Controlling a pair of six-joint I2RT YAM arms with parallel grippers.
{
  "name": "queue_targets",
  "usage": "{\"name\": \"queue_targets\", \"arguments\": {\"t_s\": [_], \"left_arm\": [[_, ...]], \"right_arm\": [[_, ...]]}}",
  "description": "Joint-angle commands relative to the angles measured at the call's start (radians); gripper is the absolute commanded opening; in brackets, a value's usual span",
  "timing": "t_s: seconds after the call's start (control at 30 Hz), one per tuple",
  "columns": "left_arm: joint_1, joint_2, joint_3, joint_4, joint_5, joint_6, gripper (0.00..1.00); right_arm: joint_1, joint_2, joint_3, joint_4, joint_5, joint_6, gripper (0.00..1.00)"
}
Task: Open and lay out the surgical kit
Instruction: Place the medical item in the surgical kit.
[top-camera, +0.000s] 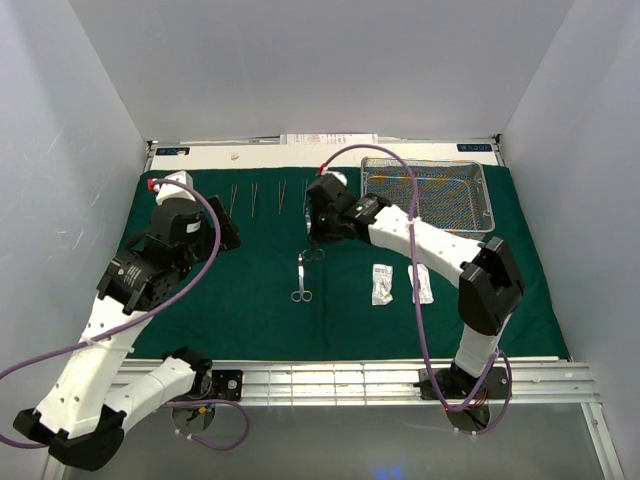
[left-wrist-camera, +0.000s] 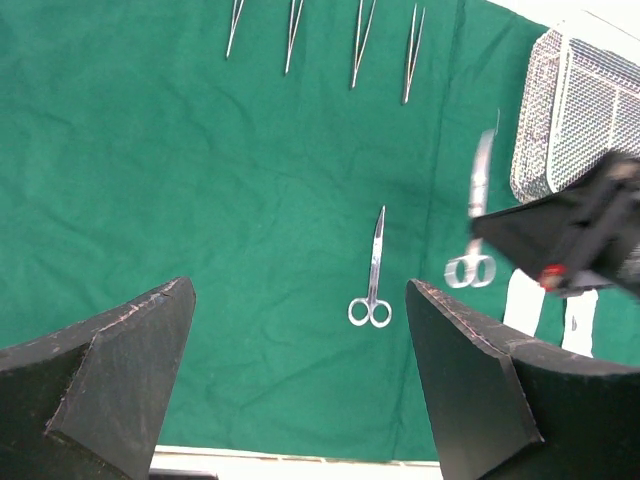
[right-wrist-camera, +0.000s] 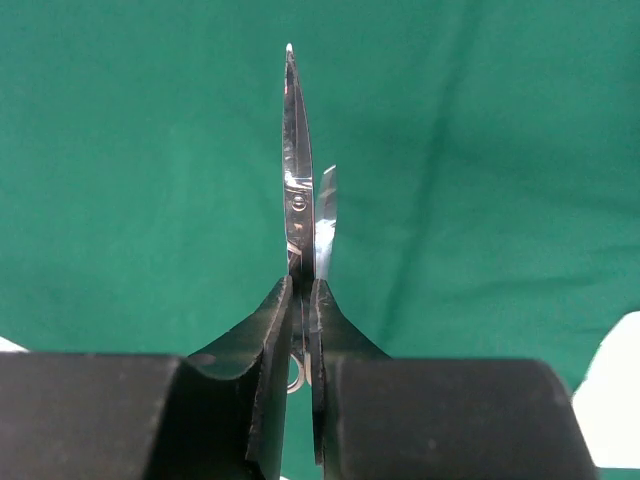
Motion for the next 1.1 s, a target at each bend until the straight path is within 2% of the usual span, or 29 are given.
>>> {"name": "queue_targets", "arguments": {"t_s": [0.0,0.13,0.43,0.73,1.07], "left_arm": [[-0.005,-0.047,0.009,-0.056,0.017,-0.031,0.98],[-0.009,-0.082,-0.005,-0.088,0.046,-0.069,0.98],[-0.019,-0.136,0.000,-0.131,0.077,-0.102,0.98],[-0.038,-0.189,0.000,-0.157,0.054,-0.108,0.98],[-0.061,-0.209,-0.005,-0.165,0.040,-0.108,0.98]], "right_arm": [[0.068,0.054,0.025,0.035,0.052,0.107,0.08],[0.157,0.149,0.074,0.045,0.059,0.159,0.08],[0.269,0.336,0.254,0.019,0.112,0.232,0.08],[0.311,0.418,0.305,-0.024,0.181,0.327,0.08],[0.321,0.439,0.295,-0.047,0.214,0.411,0.08]]}}
